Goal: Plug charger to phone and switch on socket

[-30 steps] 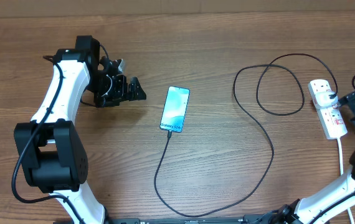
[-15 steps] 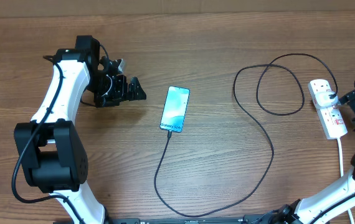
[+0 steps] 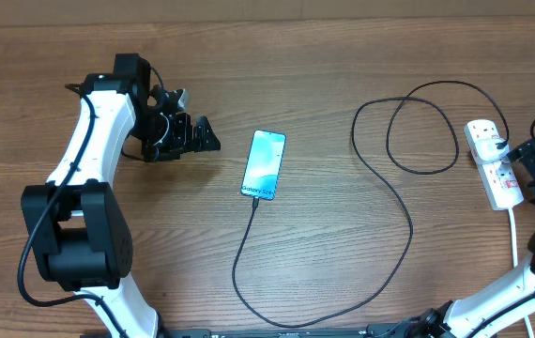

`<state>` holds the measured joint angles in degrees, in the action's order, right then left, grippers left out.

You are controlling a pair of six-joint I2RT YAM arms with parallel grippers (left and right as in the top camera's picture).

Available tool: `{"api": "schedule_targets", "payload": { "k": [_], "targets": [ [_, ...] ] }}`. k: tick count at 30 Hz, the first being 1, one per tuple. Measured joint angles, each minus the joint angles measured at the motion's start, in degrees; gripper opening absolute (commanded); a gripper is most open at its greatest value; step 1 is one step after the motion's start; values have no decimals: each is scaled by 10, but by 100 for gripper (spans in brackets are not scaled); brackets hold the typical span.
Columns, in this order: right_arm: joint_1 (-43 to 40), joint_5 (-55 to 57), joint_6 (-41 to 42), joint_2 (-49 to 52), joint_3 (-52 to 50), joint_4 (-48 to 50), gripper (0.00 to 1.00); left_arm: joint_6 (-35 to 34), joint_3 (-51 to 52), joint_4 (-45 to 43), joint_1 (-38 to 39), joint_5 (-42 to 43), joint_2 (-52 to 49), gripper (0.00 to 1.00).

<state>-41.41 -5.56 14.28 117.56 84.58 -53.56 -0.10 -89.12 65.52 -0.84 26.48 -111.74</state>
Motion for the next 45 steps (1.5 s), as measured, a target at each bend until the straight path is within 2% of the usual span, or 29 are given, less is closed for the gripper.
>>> {"api": "schedule_targets", "payload": {
  "k": [13,24,34,45],
  "targets": [
    [5,-2,-3,-10,-22,8,100,0,0,0,0,0,0,100],
    [-22,30,54,-23,-22,34,100,0,0,0,0,0,0,100],
    [-16,-21,30,-36,-24,60,100,0,0,0,0,0,0,100],
    [14,31,24,-36,-26,53,100,0,0,0,0,0,0,100]
  ]
}}
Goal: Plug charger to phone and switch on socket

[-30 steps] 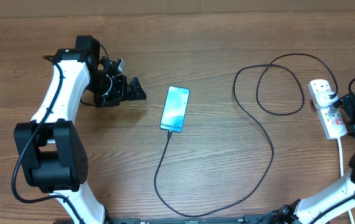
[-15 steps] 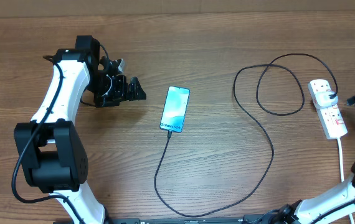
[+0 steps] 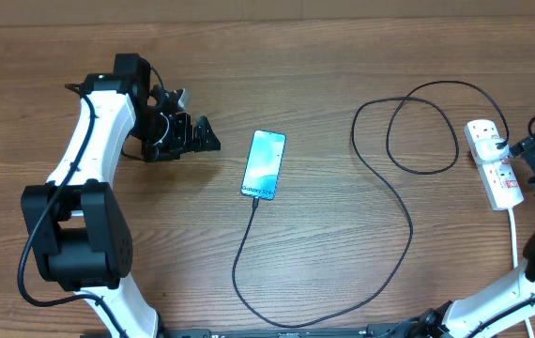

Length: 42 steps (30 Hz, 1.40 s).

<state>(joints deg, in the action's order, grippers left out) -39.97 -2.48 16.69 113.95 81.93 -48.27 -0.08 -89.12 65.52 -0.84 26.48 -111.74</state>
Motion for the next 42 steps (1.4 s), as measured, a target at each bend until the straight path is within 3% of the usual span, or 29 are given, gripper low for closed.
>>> {"api": "schedule_targets", "payload": {
  "k": [42],
  "targets": [
    [4,10,-2,3,-19,-2,100,0,0,0,0,0,0,99]
  ]
}}
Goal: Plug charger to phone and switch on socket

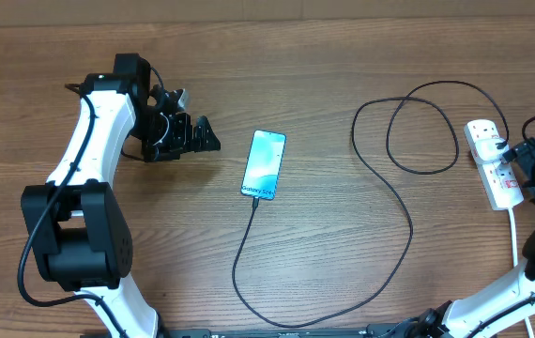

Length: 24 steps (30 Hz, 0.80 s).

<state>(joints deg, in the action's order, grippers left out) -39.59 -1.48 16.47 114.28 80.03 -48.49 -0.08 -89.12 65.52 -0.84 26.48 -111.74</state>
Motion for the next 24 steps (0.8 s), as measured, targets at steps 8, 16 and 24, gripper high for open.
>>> {"api": "schedule_targets", "payload": {
  "k": [8,16,24],
  "targets": [
    [0,0,0,-2,-10,18,100,0,0,0,0,0,0,99],
    [0,0,0,-2,-10,18,100,0,0,0,0,0,0,100],
    [-1,-6,0,-2,-10,8,100,0,0,0,0,0,0,100]
  ]
}}
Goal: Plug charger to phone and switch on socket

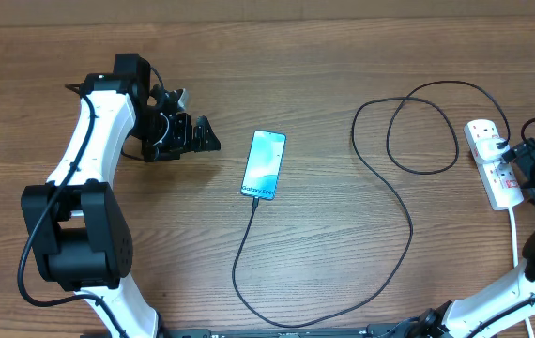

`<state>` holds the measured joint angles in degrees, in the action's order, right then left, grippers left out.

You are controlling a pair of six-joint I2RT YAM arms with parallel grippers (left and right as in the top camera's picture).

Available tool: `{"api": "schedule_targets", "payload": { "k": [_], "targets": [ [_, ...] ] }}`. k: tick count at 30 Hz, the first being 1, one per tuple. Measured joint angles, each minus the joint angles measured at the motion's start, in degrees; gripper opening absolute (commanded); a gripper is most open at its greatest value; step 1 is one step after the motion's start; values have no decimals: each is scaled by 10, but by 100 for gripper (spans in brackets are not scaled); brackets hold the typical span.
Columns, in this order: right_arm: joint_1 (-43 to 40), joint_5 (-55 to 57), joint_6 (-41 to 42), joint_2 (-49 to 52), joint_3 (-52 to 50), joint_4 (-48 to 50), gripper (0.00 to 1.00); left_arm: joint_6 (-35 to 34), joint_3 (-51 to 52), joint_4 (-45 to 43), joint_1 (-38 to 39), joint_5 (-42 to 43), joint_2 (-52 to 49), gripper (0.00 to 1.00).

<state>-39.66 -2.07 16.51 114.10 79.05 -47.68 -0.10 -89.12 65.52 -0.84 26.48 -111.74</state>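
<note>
The phone (264, 164) lies face up in the middle of the table with its screen lit. A black charger cable (249, 246) is plugged into its lower end, curves along the front and loops back to the white power strip (489, 155) at the far right. My right gripper (519, 165) touches the strip's right edge beside its red switches; its jaws are too small and dark to read. My left gripper (209, 139) hovers left of the phone, pointing at it, with nothing visibly in it.
The cable's two loops (418, 131) lie between the phone and the strip. A white lead (514, 239) runs from the strip toward the front edge. Both arm bases stand at the front corners.
The phone was lit with the cable in it throughout, and my left arm stayed still. My right gripper was at the strip's right side, then a little farther right of it, then back against its edge, where it remains.
</note>
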Motion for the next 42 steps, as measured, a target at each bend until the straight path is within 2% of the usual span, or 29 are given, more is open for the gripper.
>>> {"api": "schedule_targets", "payload": {
  "k": [12,19,27,42],
  "targets": [
    [1,-9,0,1,0,-14,100,0,0,0,0,0,0,100],
    [3,-15,0,1,0,-33,88,0,0,0,0,0,0,100],
    [-1,-7,3,0,7,-47,94,0,0,0,0,0,0,99],
    [-20,-1,12,-2,7,4,99,0,0,0,0,0,0,99]
  ]
}}
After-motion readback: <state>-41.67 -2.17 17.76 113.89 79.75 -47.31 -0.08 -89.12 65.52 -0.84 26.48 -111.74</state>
